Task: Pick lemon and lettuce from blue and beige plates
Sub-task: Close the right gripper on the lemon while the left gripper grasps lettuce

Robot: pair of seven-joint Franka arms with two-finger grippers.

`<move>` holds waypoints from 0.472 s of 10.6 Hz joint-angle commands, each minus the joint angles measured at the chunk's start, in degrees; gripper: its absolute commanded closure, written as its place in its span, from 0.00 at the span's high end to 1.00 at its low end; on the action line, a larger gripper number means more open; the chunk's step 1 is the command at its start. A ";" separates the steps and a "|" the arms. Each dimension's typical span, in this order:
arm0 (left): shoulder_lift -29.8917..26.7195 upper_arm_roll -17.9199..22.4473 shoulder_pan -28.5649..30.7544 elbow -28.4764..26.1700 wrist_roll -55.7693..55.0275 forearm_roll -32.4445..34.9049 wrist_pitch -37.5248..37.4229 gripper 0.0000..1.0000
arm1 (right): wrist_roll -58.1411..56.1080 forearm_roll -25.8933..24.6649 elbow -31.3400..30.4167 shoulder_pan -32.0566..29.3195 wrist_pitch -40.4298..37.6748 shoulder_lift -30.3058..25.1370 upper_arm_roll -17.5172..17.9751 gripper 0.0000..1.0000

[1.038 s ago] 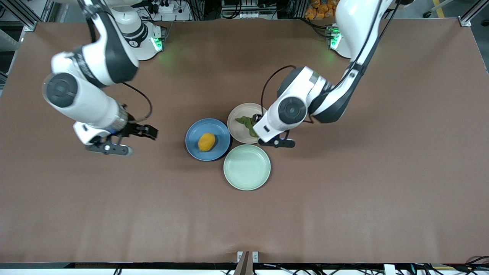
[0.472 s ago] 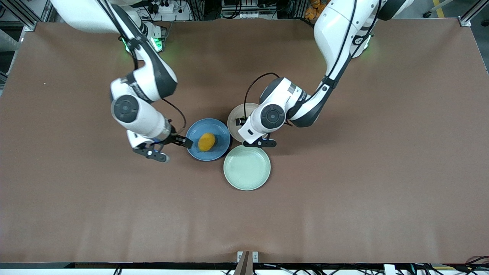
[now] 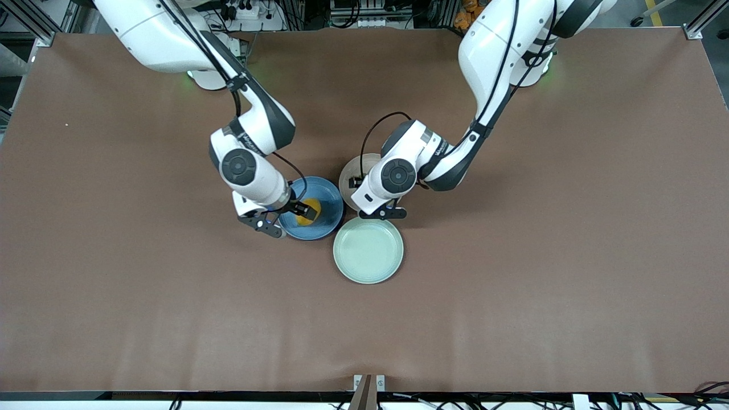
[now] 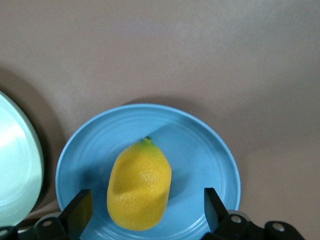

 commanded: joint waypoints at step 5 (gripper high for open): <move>-0.19 0.61 -0.42 -0.95 -3.18 -1.00 0.75 0.44 | 5.27 -3.79 0.26 0.37 5.07 4.01 1.13 0.75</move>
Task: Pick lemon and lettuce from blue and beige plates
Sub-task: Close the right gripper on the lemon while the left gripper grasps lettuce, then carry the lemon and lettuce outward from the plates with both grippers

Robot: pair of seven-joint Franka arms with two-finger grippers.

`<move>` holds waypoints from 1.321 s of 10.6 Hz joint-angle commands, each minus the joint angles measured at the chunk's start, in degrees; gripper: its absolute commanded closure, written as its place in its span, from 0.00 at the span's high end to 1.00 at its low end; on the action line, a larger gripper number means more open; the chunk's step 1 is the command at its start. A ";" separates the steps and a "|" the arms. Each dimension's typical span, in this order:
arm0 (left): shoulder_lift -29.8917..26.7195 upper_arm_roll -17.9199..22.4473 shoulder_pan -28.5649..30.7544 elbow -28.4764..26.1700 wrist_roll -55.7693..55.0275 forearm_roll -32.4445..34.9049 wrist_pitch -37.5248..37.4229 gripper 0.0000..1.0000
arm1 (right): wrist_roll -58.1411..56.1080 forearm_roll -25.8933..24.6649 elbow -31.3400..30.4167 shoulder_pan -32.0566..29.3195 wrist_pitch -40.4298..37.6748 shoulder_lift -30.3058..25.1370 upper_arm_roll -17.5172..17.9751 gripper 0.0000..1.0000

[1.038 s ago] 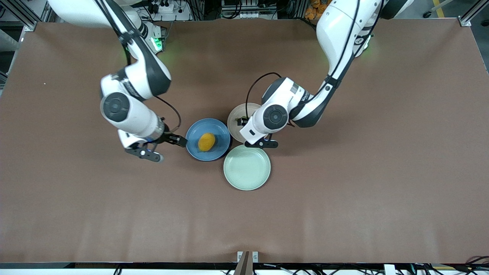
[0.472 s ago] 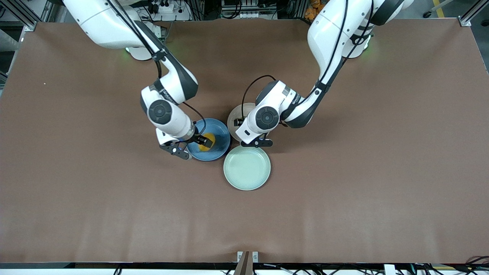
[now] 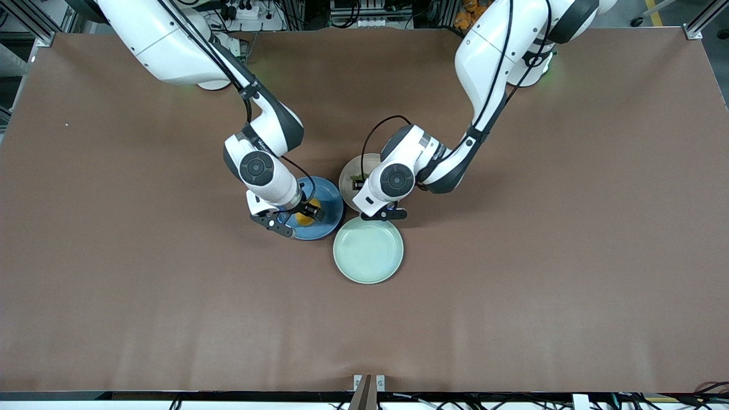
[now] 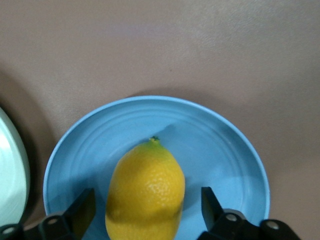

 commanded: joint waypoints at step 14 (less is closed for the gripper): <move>-16.64 1.25 16.40 0.12 7.27 -0.29 -17.44 0.00 | -35.40 -5.08 1.18 -22.07 -17.59 -16.54 4.32 0.00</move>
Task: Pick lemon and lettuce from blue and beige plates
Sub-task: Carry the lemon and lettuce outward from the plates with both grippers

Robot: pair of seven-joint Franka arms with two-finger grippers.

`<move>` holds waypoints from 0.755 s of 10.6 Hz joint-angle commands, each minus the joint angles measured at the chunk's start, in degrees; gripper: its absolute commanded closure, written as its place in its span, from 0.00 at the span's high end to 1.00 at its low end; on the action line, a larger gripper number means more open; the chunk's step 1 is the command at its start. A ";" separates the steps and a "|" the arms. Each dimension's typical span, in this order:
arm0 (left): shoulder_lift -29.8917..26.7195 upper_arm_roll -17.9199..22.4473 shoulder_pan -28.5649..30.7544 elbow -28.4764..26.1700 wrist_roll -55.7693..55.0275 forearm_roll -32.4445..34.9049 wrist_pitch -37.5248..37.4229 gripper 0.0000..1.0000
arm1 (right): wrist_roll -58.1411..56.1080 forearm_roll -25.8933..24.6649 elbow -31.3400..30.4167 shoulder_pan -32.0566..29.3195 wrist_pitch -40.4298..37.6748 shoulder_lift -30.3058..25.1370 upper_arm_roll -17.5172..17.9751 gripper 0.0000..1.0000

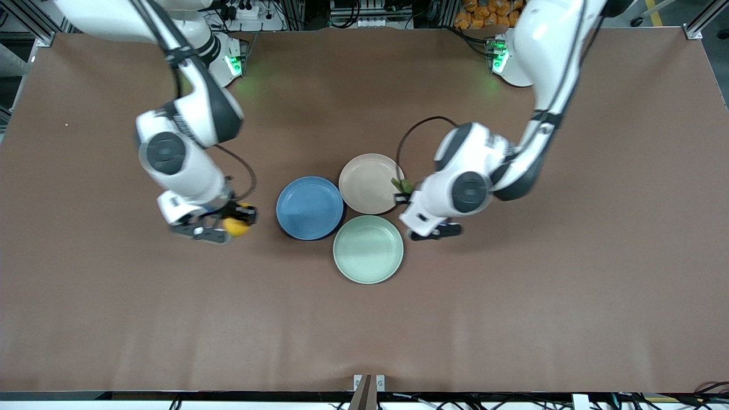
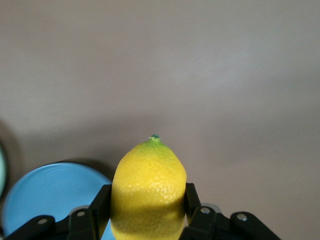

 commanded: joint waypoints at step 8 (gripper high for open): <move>-0.78 0.46 23.34 -4.35 25.36 6.82 -6.00 0.00 | -28.75 -0.68 -2.76 -6.98 3.35 0.19 -12.11 0.00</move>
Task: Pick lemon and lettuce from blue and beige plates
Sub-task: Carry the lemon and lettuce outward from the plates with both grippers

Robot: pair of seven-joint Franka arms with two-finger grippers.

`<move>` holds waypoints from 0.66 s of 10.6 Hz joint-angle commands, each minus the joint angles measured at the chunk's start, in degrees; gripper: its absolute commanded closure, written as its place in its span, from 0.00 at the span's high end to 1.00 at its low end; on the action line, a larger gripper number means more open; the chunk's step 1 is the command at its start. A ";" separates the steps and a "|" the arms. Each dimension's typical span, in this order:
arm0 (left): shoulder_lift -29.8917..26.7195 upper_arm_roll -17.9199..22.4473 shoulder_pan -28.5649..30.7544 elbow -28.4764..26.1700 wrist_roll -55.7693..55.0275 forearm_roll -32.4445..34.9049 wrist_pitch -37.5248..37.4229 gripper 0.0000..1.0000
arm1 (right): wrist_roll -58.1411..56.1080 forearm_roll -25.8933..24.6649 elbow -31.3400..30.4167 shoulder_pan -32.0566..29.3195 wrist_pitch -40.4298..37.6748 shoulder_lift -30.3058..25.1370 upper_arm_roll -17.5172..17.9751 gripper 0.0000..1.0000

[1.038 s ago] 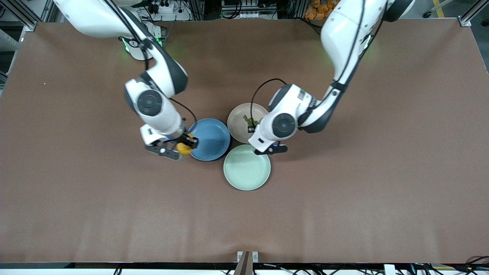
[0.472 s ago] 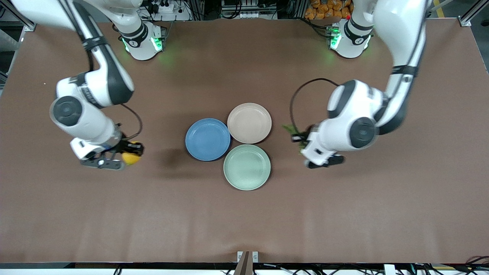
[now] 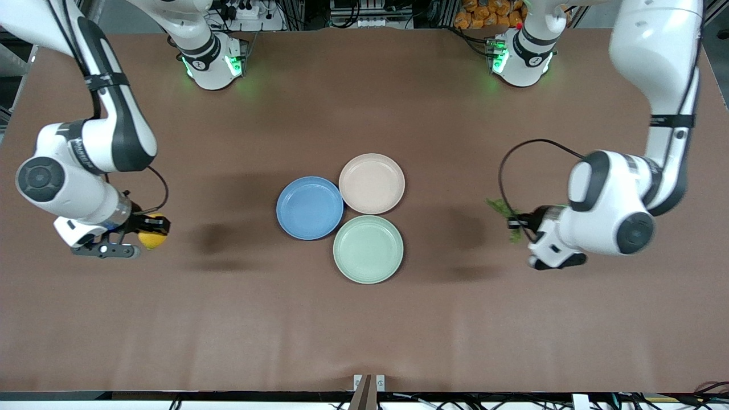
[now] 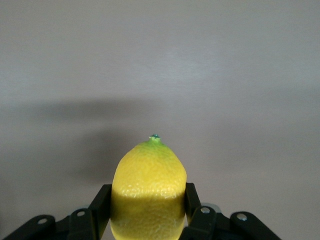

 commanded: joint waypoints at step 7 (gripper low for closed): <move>4.02 -0.83 4.18 0.41 5.40 5.64 2.34 1.00 | -3.17 -0.39 -9.27 0.03 20.00 6.16 -2.40 0.00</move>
